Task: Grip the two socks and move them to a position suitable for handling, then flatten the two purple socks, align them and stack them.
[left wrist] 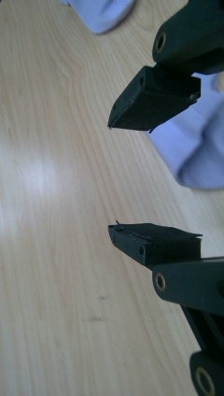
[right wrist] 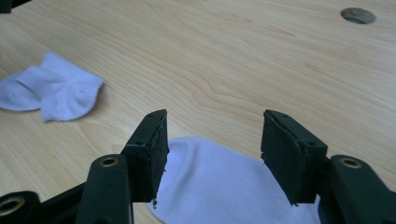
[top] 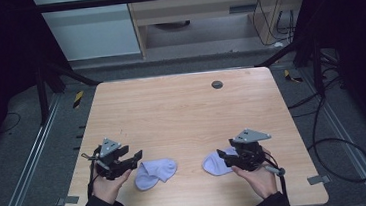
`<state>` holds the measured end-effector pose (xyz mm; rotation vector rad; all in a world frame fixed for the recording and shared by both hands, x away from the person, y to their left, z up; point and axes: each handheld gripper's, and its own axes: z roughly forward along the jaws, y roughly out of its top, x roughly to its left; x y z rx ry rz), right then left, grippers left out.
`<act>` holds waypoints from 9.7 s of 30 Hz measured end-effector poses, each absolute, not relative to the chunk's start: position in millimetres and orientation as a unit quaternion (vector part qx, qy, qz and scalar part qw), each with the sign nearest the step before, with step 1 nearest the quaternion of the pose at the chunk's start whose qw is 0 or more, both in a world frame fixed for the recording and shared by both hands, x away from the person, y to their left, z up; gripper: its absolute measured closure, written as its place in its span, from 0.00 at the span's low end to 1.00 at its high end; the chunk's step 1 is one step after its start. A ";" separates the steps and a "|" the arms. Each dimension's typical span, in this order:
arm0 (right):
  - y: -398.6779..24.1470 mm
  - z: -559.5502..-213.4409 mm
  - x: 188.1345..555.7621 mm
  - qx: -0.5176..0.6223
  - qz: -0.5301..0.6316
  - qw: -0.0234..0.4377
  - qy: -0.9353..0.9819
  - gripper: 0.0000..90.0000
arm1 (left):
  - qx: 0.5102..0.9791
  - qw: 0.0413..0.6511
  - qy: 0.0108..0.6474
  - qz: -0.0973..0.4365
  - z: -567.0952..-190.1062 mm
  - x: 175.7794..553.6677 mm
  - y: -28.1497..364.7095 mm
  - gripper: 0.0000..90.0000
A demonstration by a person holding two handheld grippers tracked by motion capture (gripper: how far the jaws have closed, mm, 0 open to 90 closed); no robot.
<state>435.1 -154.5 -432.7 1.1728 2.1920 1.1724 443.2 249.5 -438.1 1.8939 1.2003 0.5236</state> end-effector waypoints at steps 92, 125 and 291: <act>13.0 -466.8 512.6 0.389 0.412 0.196 0.800 0.63 | 0.794 0.339 0.481 0.153 -478.9 421.1 254.4 0.71; 5.4 -479.3 514.3 0.402 0.402 0.139 0.811 0.98 | 0.797 0.325 0.489 0.144 -476.1 425.6 253.5 0.96; -142.2 -441.6 448.8 0.459 0.423 0.180 0.760 0.50 | 0.758 0.389 0.485 0.199 -446.0 442.7 268.2 0.50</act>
